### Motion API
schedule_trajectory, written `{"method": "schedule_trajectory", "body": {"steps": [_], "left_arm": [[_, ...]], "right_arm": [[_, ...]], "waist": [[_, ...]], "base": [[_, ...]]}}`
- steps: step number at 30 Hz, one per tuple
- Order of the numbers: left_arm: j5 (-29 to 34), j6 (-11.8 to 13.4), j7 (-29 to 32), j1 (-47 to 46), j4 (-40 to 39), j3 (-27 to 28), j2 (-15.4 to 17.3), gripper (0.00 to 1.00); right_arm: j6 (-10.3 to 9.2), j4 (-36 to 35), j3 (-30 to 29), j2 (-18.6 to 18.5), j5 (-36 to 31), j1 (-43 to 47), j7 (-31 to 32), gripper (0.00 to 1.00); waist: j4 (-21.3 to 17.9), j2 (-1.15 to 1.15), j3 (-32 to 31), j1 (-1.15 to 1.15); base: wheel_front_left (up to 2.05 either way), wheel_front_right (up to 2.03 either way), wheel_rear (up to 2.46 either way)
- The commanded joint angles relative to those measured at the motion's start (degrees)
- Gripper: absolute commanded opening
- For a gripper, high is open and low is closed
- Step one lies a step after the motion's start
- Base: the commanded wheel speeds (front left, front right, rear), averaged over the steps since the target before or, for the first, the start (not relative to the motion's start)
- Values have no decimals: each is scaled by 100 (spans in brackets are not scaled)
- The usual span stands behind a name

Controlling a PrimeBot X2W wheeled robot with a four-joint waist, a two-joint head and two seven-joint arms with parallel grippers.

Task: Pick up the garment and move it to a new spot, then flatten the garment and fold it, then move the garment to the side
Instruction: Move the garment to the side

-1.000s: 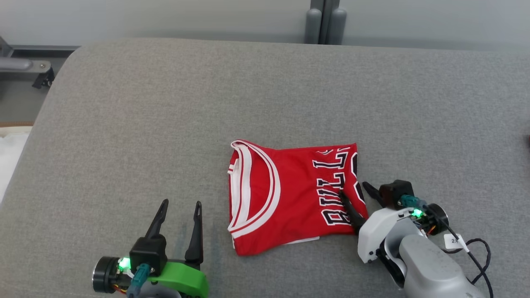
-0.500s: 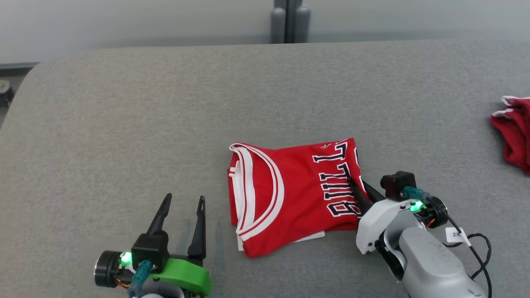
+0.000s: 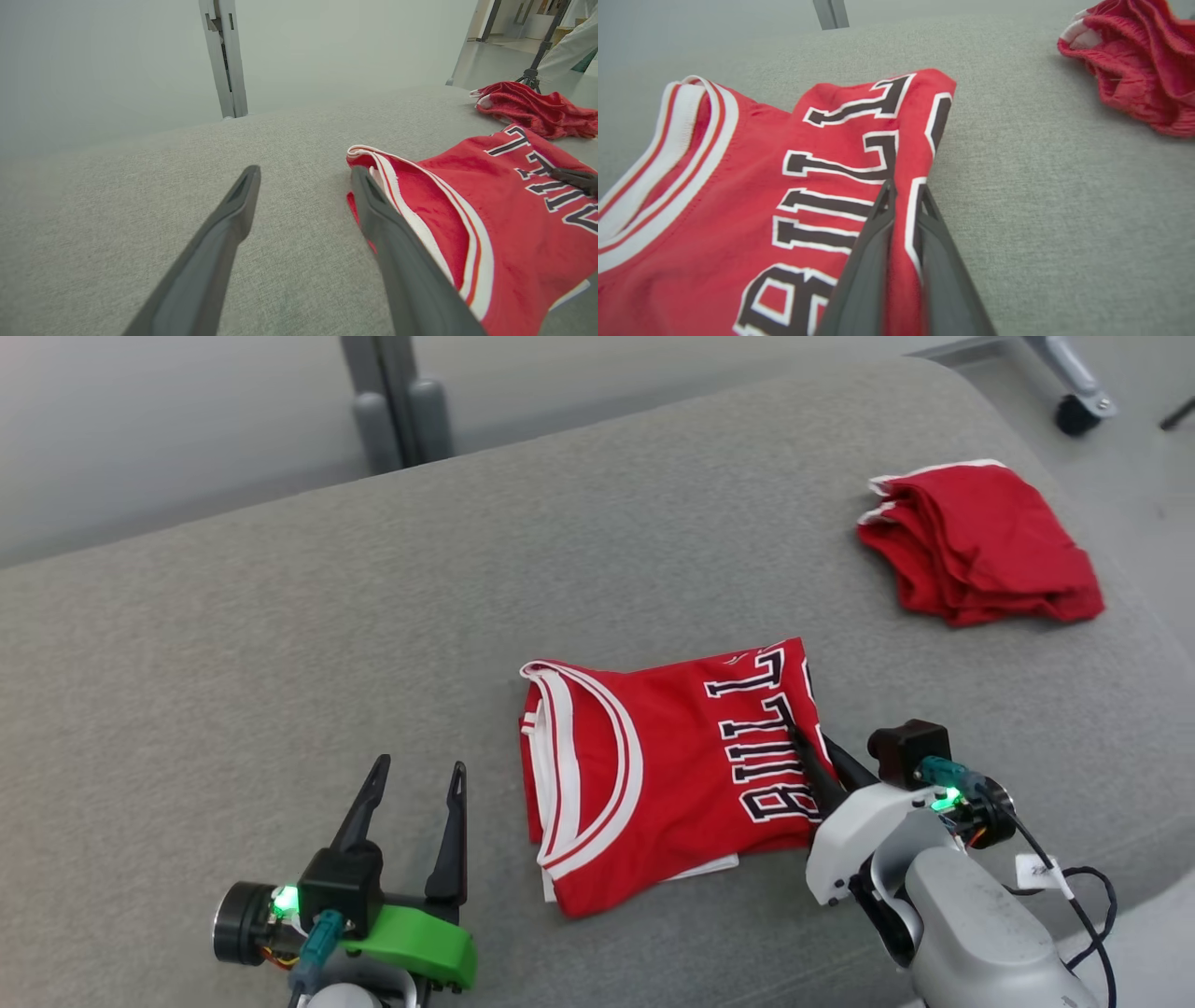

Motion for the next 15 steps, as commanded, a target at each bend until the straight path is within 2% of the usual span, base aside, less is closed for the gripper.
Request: {"method": "schedule_trajectory", "body": {"steps": [1,7,15], "left_arm": [[48,-33,3,-81,-20,-24,24,100],[94,-73,3,-110,-35,-51,27,100],[167,-205,3,-321,81,-162,30,100]], "right_arm": [[-12,-55,-9,-24,46,95,-10,0],[-11,-213,-5,-20,128,137,-10,0],[-11,-419,-398,-17,-91,272,-10,0]], "waist": [[-886,0,63,0],[-1406,0,157,0],[-1473,0,299,0]], "base": [[0,0,0],[0,0,0],[0,0,0]]}}
